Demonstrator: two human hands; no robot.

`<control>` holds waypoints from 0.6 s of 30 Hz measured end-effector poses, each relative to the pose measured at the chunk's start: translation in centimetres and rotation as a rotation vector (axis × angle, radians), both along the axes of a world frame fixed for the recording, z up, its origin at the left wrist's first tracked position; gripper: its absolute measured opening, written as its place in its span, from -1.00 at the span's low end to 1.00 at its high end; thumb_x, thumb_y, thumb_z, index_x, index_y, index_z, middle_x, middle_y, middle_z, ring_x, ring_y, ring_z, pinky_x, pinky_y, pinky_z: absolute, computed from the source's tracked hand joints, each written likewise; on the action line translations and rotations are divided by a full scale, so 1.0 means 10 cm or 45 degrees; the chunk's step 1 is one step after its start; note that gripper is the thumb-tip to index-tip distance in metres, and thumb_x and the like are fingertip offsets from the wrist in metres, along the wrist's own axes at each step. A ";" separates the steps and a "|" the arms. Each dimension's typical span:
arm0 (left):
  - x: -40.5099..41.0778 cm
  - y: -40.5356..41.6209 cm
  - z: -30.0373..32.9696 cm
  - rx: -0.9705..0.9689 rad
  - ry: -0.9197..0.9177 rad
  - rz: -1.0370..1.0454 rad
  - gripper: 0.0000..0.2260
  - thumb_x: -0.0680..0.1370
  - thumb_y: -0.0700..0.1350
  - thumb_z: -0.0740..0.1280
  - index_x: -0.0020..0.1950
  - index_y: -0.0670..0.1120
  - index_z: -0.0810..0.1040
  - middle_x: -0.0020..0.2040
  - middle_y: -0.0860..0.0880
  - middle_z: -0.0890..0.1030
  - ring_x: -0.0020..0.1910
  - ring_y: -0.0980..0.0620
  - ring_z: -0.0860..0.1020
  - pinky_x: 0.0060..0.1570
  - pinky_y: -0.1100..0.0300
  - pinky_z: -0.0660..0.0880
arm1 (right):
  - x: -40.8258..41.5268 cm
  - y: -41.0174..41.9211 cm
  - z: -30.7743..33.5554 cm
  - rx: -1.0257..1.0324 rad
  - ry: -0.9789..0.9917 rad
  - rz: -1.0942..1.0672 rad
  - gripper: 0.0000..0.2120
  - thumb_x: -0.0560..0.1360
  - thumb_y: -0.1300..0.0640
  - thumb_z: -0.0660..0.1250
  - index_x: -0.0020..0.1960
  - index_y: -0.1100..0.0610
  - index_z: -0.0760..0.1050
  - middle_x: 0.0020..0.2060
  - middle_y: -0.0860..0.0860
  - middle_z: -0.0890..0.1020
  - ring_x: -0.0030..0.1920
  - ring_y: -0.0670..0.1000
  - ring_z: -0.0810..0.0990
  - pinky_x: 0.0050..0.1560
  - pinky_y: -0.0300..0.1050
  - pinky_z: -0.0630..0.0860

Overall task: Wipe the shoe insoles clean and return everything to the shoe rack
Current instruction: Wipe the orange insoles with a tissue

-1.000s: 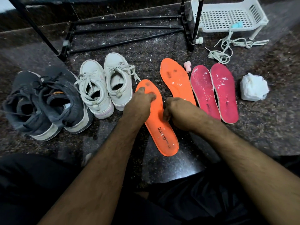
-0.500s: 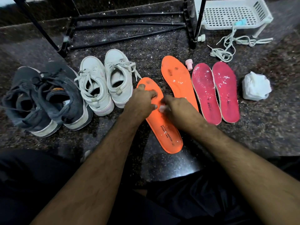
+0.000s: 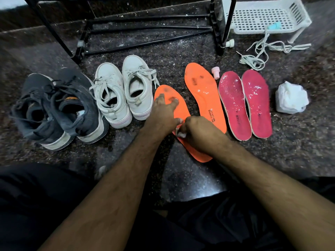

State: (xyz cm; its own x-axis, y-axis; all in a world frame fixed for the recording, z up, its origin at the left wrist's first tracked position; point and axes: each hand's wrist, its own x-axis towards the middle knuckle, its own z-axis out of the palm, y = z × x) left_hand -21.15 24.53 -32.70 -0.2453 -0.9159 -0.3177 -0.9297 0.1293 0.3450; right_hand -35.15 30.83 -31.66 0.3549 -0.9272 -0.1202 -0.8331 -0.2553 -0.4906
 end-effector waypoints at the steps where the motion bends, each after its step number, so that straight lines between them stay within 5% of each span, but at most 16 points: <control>1: 0.00 0.00 0.00 0.004 0.007 0.003 -0.30 0.54 0.07 0.42 0.61 0.02 0.19 0.60 -0.32 -0.03 0.59 -0.26 0.00 0.55 0.00 0.03 | 0.02 0.01 0.01 0.088 0.015 0.073 -0.85 0.54 0.10 0.37 -0.09 0.12 0.69 -0.20 0.16 0.67 -0.17 0.16 0.61 -0.21 -0.14 0.35; 4: -0.01 0.00 -0.01 0.022 0.018 0.007 -0.30 0.56 0.05 0.41 0.62 0.02 0.16 0.61 -0.30 -0.08 0.60 -0.25 -0.04 0.55 0.00 0.00 | -0.05 0.01 0.12 0.138 -0.043 0.084 -0.86 0.54 0.10 0.39 -0.04 0.12 0.70 -0.16 0.15 0.68 -0.23 0.06 0.55 -0.25 -0.25 0.35; 7: 0.00 -0.02 -0.04 0.009 0.037 -0.003 -0.32 0.57 0.03 0.40 0.62 0.02 0.15 0.62 -0.26 -0.08 0.61 -0.21 -0.06 0.54 -0.02 0.01 | -0.22 -0.09 0.12 -0.101 -0.079 -0.219 -0.86 0.54 0.12 0.39 0.00 0.15 0.69 -0.07 0.19 0.64 -0.06 0.21 0.62 -0.10 -0.10 0.45; 10: 0.00 -0.04 -0.05 -0.061 0.015 -0.025 -0.35 0.58 0.00 0.39 0.60 0.01 0.20 0.61 -0.29 0.01 0.60 -0.22 0.00 0.54 -0.02 0.03 | -0.23 -0.15 0.07 0.109 0.049 -0.061 -0.87 0.51 0.13 0.42 0.02 0.10 0.71 -0.06 0.11 0.70 -0.03 0.16 0.66 -0.13 -0.25 0.34; 15: -0.02 -0.03 -0.06 -0.080 -0.026 -0.038 -0.40 0.59 -0.01 0.38 0.59 0.05 0.23 0.60 -0.30 0.04 0.58 -0.24 0.07 0.52 -0.02 0.09 | -0.30 -0.15 0.09 -0.080 -0.015 -0.201 -0.89 0.48 0.13 0.44 -0.03 0.05 0.71 -0.09 0.08 0.64 -0.06 0.15 0.62 -0.04 -0.01 0.54; 18: -0.03 -0.03 -0.08 -0.082 -0.020 -0.045 -0.41 0.60 -0.04 0.36 0.59 0.05 0.22 0.60 -0.28 0.02 0.59 -0.23 0.04 0.51 -0.06 0.13 | -0.23 -0.15 0.05 0.110 0.007 0.100 -0.91 0.49 0.11 0.46 -0.04 0.03 0.73 -0.15 0.01 0.61 -0.08 0.11 0.63 -0.06 -0.05 0.52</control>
